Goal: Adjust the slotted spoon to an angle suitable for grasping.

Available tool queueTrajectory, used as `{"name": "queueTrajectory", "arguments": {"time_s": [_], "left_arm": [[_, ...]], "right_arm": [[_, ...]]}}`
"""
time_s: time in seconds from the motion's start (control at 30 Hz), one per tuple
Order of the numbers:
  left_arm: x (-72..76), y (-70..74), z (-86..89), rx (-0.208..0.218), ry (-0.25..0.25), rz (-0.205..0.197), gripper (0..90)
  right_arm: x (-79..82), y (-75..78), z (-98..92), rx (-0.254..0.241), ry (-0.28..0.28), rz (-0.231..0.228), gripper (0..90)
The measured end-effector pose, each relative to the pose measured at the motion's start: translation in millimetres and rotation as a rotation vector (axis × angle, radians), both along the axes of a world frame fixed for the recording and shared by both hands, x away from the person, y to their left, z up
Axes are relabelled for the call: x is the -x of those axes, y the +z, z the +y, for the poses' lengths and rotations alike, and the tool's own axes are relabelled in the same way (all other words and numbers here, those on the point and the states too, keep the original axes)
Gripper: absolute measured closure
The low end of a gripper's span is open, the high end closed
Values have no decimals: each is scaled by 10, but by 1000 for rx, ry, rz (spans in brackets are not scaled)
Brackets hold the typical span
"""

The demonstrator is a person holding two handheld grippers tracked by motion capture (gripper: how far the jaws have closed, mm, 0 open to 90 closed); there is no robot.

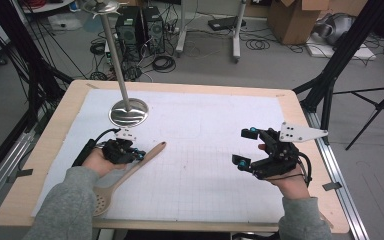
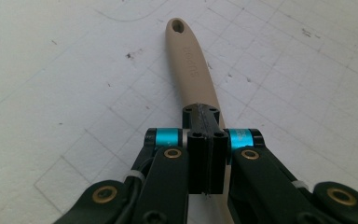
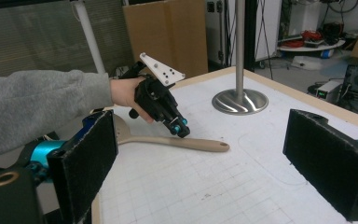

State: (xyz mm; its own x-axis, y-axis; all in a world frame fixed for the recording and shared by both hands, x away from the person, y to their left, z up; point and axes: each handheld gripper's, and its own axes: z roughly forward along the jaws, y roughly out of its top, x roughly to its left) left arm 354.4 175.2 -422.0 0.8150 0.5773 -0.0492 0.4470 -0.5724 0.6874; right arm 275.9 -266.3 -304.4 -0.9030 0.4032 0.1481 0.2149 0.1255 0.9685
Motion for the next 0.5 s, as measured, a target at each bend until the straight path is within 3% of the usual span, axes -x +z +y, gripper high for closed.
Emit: {"name": "queueTrajectory", "arguments": {"time_s": [0.23, 0.5], "left_arm": [[1, -18, -123, 17, -37, 15, 895], [40, -17, -416, 6, -154, 22, 895]], "right_arm": [[-7, -6, 11, 7, 1, 1, 89], [2, -2, -11, -1, -2, 1, 89]]}}
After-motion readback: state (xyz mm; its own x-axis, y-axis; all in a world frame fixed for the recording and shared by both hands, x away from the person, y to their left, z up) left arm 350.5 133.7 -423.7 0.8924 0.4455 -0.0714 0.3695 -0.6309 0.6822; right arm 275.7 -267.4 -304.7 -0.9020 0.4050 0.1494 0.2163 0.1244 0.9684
